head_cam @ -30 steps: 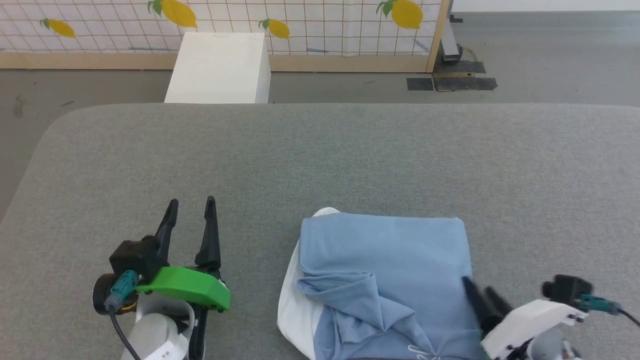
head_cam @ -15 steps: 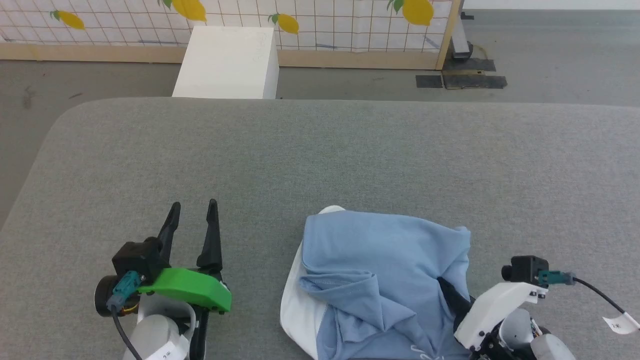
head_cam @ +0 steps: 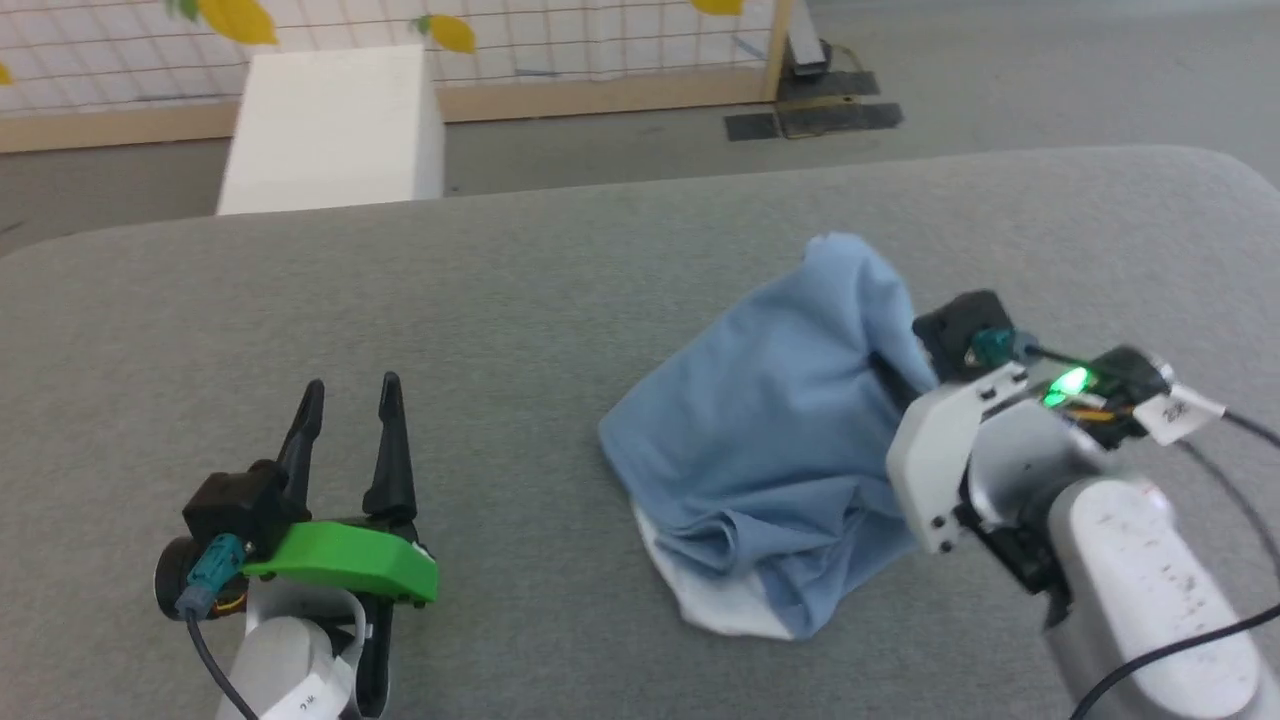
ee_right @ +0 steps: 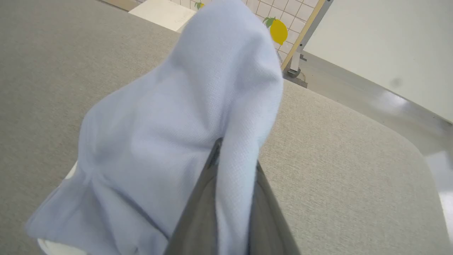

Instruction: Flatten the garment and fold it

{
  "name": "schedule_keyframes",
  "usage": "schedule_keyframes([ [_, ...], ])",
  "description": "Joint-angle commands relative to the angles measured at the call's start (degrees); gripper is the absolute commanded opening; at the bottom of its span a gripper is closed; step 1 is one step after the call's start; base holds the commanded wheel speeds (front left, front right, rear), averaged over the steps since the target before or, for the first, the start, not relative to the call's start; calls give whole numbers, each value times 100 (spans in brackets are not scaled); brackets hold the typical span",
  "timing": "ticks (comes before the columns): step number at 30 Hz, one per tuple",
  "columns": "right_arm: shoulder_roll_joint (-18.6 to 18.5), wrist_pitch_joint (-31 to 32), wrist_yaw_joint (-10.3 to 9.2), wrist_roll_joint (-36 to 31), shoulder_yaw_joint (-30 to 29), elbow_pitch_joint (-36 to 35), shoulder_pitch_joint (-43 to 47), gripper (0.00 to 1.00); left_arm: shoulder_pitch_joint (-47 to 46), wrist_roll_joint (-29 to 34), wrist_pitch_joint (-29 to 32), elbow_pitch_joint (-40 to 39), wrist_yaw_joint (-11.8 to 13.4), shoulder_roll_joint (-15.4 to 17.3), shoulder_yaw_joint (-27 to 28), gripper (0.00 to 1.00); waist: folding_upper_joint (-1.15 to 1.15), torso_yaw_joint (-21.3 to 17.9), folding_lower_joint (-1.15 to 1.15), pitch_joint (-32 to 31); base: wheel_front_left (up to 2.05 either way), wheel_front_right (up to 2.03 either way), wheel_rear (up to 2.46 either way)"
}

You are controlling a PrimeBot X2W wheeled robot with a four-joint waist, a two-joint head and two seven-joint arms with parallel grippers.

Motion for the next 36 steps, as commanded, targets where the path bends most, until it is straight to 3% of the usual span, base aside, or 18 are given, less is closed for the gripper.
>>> schedule_keyframes([
  [1, -226, 66, -12, -51, 14, -34, -189, 0, -79, 49, -27, -69, 14, 24, 10, 100, 0, -582, 0, 292, 0, 0, 0],
  [8, -1189, 89, -12, -104, -238, 356, -854, 0, -331, 158, -21, -321, 13, 162, -56, 100, 0, -1335, 0, 806, 0, 0, 0],
  [16, -1803, -494, -12, -362, -962, 1371, -1353, 0, -605, 249, 190, -684, 5, 401, -153, 100, 0, -1785, 0, 1486, 0, 0, 0],
  [22, -1802, -1224, -12, -918, -1842, 2134, -1737, 0, -770, 313, 480, -1002, -12, 602, -219, 100, 0, -1760, 0, 1951, 0, 0, 0],
  [34, -1261, -2052, -12, -2080, -3439, 2972, -2338, 0, -826, 304, 704, -1299, -14, 796, -301, 100, 0, -1337, 0, 2295, 0, 0, 0],
  [35, -1235, -2084, -12, -2172, -3520, 3003, -2341, 43, -823, 297, 691, -1282, -6, 782, -310, 100, 0, -1307, 0, 2264, 0, 0, 0],
  [36, -1199, -2117, -12, -2259, -3630, 3047, -2342, 100, -815, 291, 663, -1244, 6, 756, -329, 100, 0, -1265, 0, 2192, 0, 0, 0],
])
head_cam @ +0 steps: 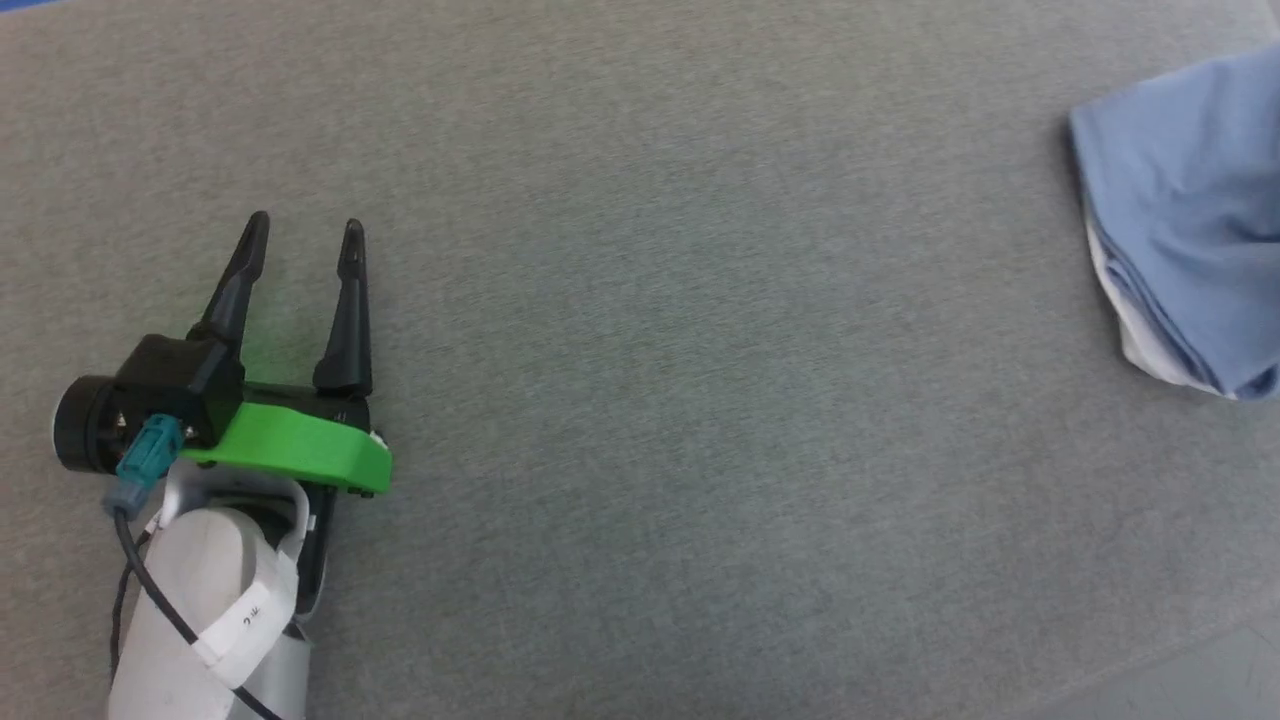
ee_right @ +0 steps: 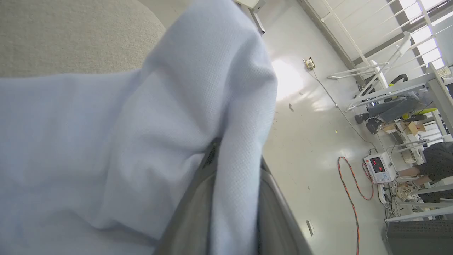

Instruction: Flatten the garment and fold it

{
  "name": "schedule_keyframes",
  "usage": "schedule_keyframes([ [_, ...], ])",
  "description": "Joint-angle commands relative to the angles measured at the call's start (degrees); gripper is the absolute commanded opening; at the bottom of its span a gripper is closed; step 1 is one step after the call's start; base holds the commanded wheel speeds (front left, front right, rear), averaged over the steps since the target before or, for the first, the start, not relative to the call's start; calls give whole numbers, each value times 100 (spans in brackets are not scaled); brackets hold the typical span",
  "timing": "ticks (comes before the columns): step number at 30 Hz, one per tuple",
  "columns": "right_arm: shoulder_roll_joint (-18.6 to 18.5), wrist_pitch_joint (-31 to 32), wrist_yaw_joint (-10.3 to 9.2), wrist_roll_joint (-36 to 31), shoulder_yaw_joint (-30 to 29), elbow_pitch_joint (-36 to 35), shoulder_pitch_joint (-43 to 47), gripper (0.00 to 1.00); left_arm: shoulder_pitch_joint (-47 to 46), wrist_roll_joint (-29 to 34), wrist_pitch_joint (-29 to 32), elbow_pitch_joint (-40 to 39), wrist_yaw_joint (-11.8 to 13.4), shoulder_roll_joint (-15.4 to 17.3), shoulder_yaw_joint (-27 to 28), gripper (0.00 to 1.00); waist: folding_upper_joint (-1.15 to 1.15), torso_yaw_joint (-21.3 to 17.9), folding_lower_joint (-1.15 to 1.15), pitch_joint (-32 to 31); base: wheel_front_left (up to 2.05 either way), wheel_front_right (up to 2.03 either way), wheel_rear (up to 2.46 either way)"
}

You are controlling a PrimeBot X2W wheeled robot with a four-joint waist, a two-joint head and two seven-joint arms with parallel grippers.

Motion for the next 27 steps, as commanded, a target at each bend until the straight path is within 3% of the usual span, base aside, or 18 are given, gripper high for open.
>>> schedule_keyframes([
  [1, 48, -118, -11, -107, -99, 15, -84, 100, -63, -17, -57, 44, 11, -16, -23, 100, 0, 168, -1, -159, 0, 0, 0],
  [7, 101, -672, -11, -114, -87, 8, 139, 100, 118, -158, -344, 468, 51, -242, -94, 100, 0, 439, -1, -895, 0, 0, 0],
  [14, 159, -1087, -11, 706, 408, -352, 661, 100, 395, -351, -560, 918, 136, -495, -140, 100, 0, 793, -1, -1706, 0, 0, 0],
  [20, 362, -1312, -11, 1575, 685, -1244, 1443, 100, 567, -536, -656, 1123, 184, -631, -186, 100, 0, 1202, -1, -2161, 0, 0, 0],
  [27, 958, -1545, -11, 2044, 773, -2616, 2664, 100, 688, -710, -708, 1315, 178, -714, -241, 100, 0, 1696, -1, -2530, 0, 0, 0],
])
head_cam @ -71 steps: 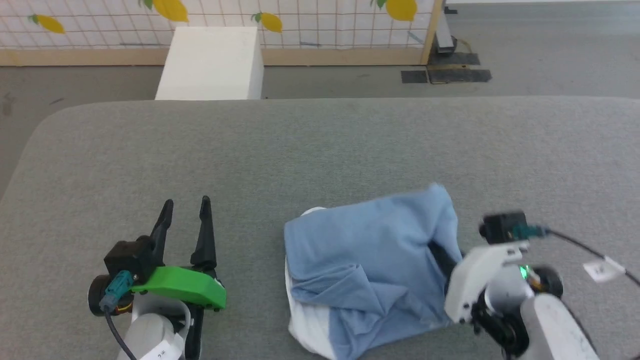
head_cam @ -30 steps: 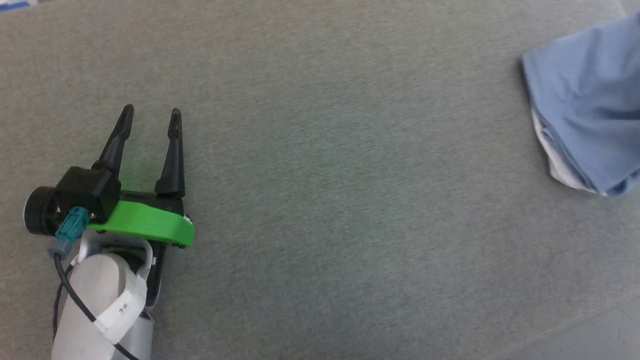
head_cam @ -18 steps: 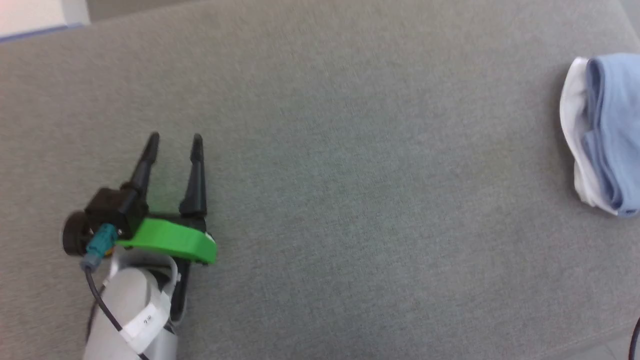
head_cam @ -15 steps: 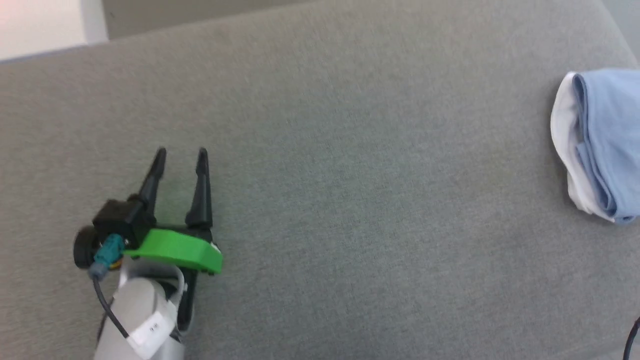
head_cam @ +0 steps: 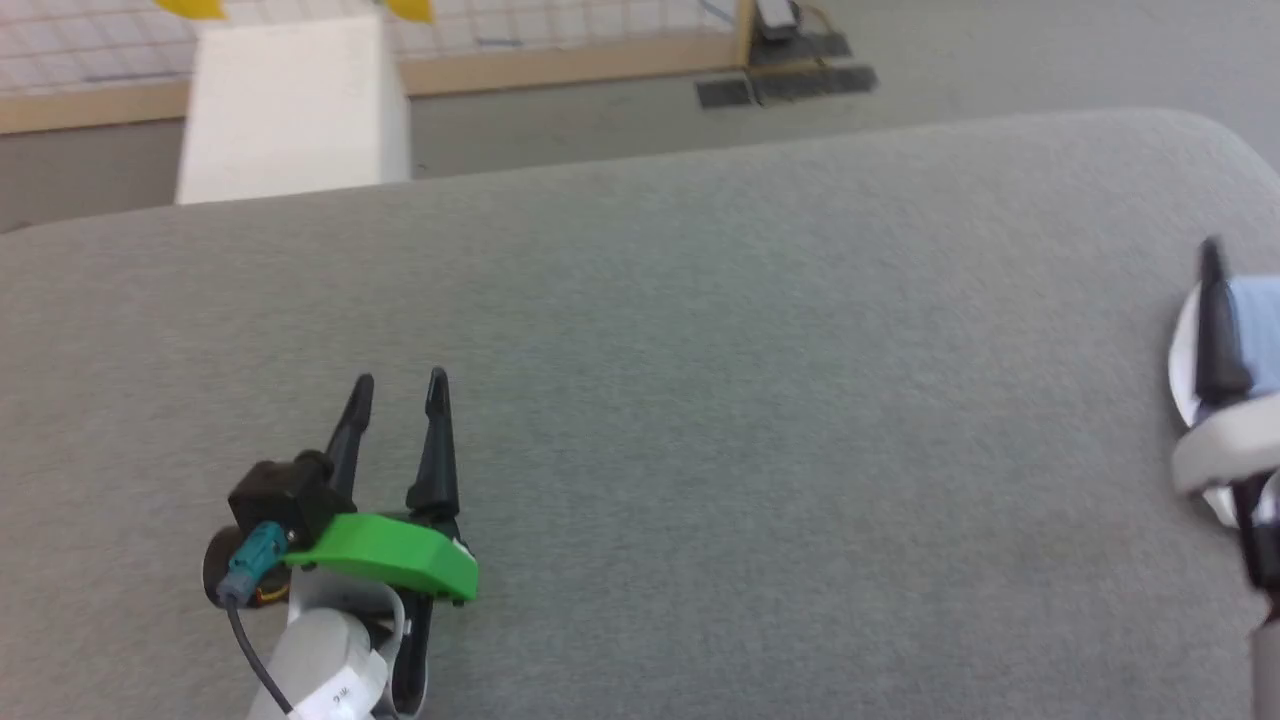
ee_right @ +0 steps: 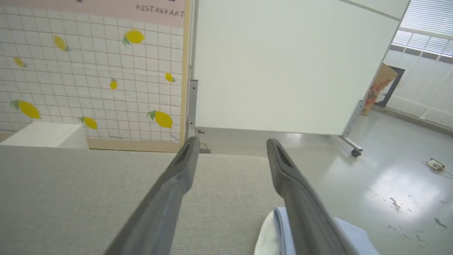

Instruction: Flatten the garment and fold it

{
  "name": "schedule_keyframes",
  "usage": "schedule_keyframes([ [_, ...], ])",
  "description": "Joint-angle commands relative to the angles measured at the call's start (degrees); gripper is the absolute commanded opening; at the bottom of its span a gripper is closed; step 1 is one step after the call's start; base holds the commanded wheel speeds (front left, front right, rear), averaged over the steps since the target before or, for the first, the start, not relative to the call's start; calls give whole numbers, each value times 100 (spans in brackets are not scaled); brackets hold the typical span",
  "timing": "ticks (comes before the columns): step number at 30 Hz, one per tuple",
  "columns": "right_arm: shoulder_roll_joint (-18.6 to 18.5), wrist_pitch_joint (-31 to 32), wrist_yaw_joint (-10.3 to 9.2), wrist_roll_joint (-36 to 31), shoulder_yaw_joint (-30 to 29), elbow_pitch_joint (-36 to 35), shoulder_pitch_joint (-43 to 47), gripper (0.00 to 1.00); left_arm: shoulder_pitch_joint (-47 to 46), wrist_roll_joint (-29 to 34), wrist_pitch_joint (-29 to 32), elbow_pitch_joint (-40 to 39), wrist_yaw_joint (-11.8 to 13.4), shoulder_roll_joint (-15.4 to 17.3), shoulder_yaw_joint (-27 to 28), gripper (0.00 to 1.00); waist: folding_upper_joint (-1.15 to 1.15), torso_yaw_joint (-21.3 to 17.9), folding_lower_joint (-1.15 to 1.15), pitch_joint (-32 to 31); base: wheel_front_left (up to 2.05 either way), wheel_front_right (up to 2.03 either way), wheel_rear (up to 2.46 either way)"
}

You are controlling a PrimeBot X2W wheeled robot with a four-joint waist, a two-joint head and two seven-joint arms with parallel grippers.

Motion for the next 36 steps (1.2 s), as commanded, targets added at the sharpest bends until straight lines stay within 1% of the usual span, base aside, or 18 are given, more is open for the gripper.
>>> schedule_keyframes([
  [1, 88, -54, -10, 69, 74, -176, 231, 100, 80, -41, -39, 50, -5, -17, 0, 100, 0, 524, 0, -511, 0, 0, 0],
  [4, 395, -126, -10, 73, 226, -601, 685, 100, 156, -53, -46, 140, -5, -31, -16, 100, 0, 638, 0, -651, 0, 0, 0],
  [7, 569, -144, -10, 33, 387, -843, 1029, 100, 214, -39, -49, 179, 0, -43, -33, 100, 0, 726, 0, -733, 0, 0, 0],
  [11, 691, -241, -10, 27, 566, -927, 1393, 100, 259, -8, -51, 179, 14, -63, -80, 100, 0, 848, 0, -817, 0, 0, 0],
  [16, 861, -308, -10, 32, 703, -836, 1746, 100, 376, 2, -51, 187, 23, -81, -130, 100, 0, 935, 0, -913, 0, 0, 0],
  [23, 969, -252, -10, 11, 763, -930, 2041, 100, 515, -8, -52, 215, 15, -93, -216, 100, 0, 1000, 0, -971, 0, 0, 0],
  [36, 990, -254, -10, 113, 797, -900, 2084, 100, 566, -26, -52, 244, 65, -99, -230, 100, 0, 1055, 0, -954, 0, 0, 0],
])
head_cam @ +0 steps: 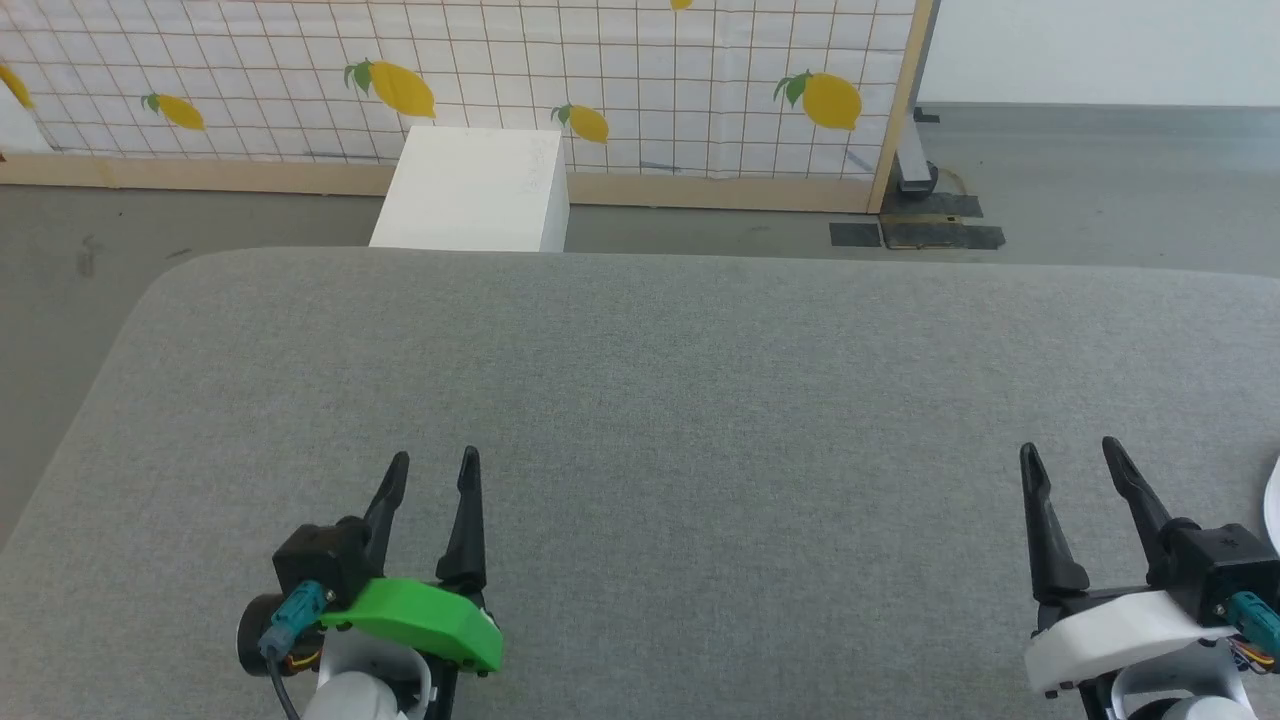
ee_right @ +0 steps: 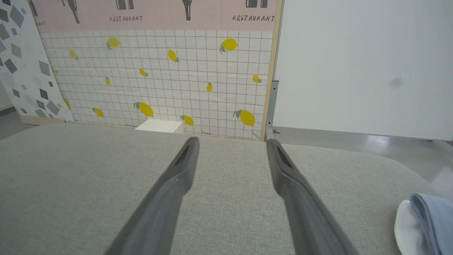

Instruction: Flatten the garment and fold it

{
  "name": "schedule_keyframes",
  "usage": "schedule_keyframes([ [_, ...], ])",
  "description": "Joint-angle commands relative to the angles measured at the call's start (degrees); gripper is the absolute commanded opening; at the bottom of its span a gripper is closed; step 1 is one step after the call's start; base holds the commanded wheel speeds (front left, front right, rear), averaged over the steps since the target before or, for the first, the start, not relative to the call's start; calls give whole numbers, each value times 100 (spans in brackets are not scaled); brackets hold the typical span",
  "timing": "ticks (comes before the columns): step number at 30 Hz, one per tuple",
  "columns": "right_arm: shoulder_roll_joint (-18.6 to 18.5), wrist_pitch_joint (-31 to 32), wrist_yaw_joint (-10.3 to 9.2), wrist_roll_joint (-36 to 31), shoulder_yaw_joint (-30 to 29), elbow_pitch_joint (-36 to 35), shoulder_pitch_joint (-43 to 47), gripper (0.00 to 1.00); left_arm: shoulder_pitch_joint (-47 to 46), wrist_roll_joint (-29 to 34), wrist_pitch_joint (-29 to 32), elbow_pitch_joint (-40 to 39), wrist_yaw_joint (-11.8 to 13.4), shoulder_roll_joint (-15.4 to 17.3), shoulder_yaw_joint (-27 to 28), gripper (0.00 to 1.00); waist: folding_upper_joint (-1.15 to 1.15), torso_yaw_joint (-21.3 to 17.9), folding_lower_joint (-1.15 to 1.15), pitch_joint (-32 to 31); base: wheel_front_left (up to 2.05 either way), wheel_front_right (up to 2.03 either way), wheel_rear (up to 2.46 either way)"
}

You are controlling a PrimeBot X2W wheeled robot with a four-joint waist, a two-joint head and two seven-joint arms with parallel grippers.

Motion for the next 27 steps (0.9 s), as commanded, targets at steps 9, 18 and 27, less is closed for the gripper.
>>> schedule_keyframes([
  [9, -1, 2, 0, 41, 0, 22, -2, 0, -4, 4, 8, 19, 21, 2, -2, 0, 0, 0, 0, 8, 0, 0, 0],
  [18, 0, 40, -1, 26, 35, 24, -17, 0, 30, 100, 96, -68, 42, 0, 36, 0, 0, -25, 0, 11, 0, 0, 0],
  [27, 1, 86, -1, 7, 76, 26, -36, 0, 71, 215, 198, -172, 66, -2, 80, 0, 0, -55, 0, 13, 0, 0, 0],
])
